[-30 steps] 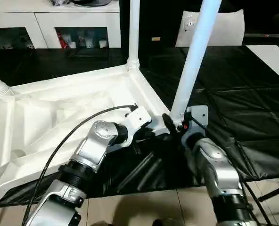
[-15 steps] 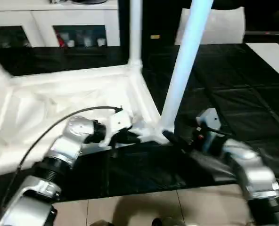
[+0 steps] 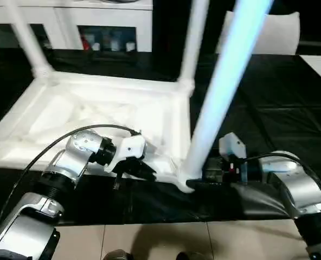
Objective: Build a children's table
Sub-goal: Rotate leg to tighten
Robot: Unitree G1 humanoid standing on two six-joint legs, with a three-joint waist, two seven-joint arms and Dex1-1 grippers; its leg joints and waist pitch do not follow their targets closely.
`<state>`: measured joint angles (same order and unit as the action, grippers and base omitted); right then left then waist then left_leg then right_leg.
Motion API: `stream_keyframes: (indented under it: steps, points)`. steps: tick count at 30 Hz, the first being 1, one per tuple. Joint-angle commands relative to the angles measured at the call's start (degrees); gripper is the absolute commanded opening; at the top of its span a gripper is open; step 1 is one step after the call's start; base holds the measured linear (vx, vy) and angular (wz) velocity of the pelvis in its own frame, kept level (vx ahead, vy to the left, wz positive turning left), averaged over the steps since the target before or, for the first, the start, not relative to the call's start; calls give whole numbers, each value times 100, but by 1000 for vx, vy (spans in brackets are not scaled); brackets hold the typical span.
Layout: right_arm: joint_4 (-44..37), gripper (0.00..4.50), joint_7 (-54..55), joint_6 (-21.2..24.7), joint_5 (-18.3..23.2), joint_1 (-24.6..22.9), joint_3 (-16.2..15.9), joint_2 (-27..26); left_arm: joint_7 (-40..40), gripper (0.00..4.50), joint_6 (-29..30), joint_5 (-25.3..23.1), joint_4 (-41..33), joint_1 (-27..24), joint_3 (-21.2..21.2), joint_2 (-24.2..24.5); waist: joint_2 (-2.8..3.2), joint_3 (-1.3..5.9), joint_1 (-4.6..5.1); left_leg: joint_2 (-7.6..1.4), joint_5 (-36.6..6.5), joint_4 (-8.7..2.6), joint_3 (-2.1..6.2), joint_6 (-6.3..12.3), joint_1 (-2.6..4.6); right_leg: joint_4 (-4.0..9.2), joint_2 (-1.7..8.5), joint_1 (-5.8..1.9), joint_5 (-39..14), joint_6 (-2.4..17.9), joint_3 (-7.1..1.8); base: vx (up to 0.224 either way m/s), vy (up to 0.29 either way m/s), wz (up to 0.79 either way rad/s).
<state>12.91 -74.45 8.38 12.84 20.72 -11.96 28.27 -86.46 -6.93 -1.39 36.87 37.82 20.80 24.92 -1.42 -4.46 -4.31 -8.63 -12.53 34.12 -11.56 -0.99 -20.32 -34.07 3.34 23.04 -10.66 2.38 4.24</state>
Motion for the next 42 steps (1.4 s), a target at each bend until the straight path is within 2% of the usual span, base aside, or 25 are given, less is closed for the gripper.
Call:
stream_keyframes:
  steps: [1,2,3,8,13,18,20,21,22,24,25,26,27,28,30,31,32,33,34,35,36,37,39,41,42]
  points:
    - [98,407,-156,-52,-50,95,-89,86,-321,0,-144,-176,39,28,343,-69,-33,329,24,-578,-411,-386,210,596,71,341,655,-279,-936,1353,-389,0,0,0]
    - [122,407,-215,-48,-49,116,-128,80,-348,0,-172,-185,50,52,362,-87,-45,325,6,-574,-415,-385,206,579,65,345,659,-283,-948,1351,-394,0,0,0]
    - [122,386,-215,-48,-49,116,-128,80,-348,0,-172,-185,50,52,362,-87,-45,327,-3,-579,-404,-388,207,568,68,342,663,-287,-943,1345,-395,0,0,0]
    - [157,343,-416,-172,-131,91,-349,86,-315,0,-274,-234,180,160,378,-170,-58,327,-48,-574,-339,-383,206,581,71,335,667,-283,-867,1332,-392,0,0,0]
    - [188,309,-420,-182,-119,91,-371,50,-315,0,-338,-228,252,187,389,-172,-60,320,-49,-575,-370,-390,210,559,67,340,662,-285,-925,1303,-392,0,0,0]
    - [73,277,-422,-2,30,11,-350,5,-306,0,-344,-208,287,179,360,-176,-58,313,-49,-578,-413,-394,213,548,68,344,668,-286,-956,1300,-393,0,0,0]
    - [-113,274,-313,266,191,-124,-287,-65,-241,0,-194,-127,207,122,264,-197,-43,298,-54,-585,-425,-402,215,556,69,356,661,-282,-955,1298,-396,0,0,0]
    - [-286,273,-103,566,354,-254,-185,-188,-126,0,-25,-49,106,70,174,-241,-46,297,-57,-587,-427,-405,214,554,71,357,662,-287,-963,1296,-397,0,0,0]
    - [-289,272,-99,571,357,-256,-183,-190,-124,0,-22,-48,105,69,173,-242,-40,297,-60,-593,-440,-412,223,524,61,349,662,-289,-947,1309,-393,0,0,0]
    - [-672,271,542,1056,660,-562,38,-565,336,0,357,-14,-147,-54,32,-377,-28,270,-52,-612,-572,-433,231,462,59,378,674,-276,-1114,1298,-399,0,0,0]
    - [-771,270,883,1144,612,-674,67,-727,585,0,534,-56,-260,-108,5,-451,-32,270,-52,-617,-616,-447,233,410,65,391,674,-282,-1201,1256,-406,0,0,0]
    - [-842,269,1265,1148,476,-787,72,-898,879,0,735,-116,-382,-166,-21,-542,-15,242,-20,-603,-791,-470,246,300,70,431,683,-250,-1500,1192,-407,0,0,0]
    - [-842,268,1265,1148,476,-787,72,-898,879,0,735,-116,-382,-166,-21,-542,-30,223,14,-593,-918,-480,254,234,75,469,692,-241,-1752,1125,-414,0,0,0]
    - [-836,267,2054,1228,255,-925,118,-1356,1536,0,1271,-92,-658,-278,-164,-897,-16,186,62,-571,-1277,-496,282,38,115,570,712,-206,-2642,929,-415,0,0,0]
    - [-767,267,2710,1188,52,-971,167,-1758,2102,0,1560,-155,-793,-331,-251,-1186,-8,150,111,-548,-1528,-505,310,-52,134,648,711,-168,-3215,764,-401,0,0,0]
    - [-767,267,2710,1188,52,-971,167,-1758,2102,0,1560,-155,-793,-331,-251,-1186,-31,146,183,-521,-1691,-511,346,-85,136,695,711,-171,-3665,569,-373,0,0,0]
    - [-677,266,3312,1298,-124,-931,204,-2145,2704,0,1890,-221,-897,-369,-347,-1505,-19,164,236,-552,-1664,-534,364,-96,120,683,707,-187,-3592,522,-380,0,0,0]
    - [-655,266,3413,1312,-168,-916,206,-2195,2779,0,1936,-226,-910,-374,-359,-1549,-11,159,266,-554,-1688,-547,374,-88,111,688,691,-178,-3500,536,-367,0,0,0]
    - [-525,266,3935,1404,-347,-827,238,-2465,3132,0,2148,-277,-991,-397,-400,-1757,13,149,335,-561,-1799,-567,377,-95,121,691,665,-162,-3353,561,-360,0,0,0]
    - [-476,266,4173,1483,-371,-784,273,-2599,3285,0,2232,-326,-1051,-413,-407,-1839,-1,146,379,-540,-1893,-564,391,-82,100,696,675,-168,-3373,559,-362,0,0,0]
    - [-356,265,4472,1493,-421,-703,336,-2761,3516,0,2322,-358,-1059,-400,-459,-1952,-2,150,392,-530,-1924,-563,394,-74,110,703,680,-162,-3415,543,-371,0,0,0]
    - [-217,265,4787,1512,-493,-603,396,-2919,3726,0,2395,-379,-1056,-375,-509,-2058,6,158,441,-518,-1935,-546,381,-48,133,710,685,-116,-3419,570,-402,0,0,0]
    - [92,265,5423,1510,-541,-315,558,-3366,4168,0,2612,-508,-1159,-337,-576,-2352,12,180,493,-508,-1858,-547,390,-4,114,710,676,-132,-3303,595,-408,0,0,0]
    - [132,265,5498,1496,-531,-268,603,-3456,4203,0,2645,-539,-1196,-338,-573,-2402,25,193,506,-520,-1702,-554,373,57,81,690,675,-160,-2928,659,-429,0,0,0]
    - [122,321,5500,1429,-549,-240,630,-3547,4156,0,2696,-600,-1285,-371,-516,-2400,21,209,506,-525,-1612,-551,363,79,73,668,672,-172,-2750,692,-435,0,0,0]
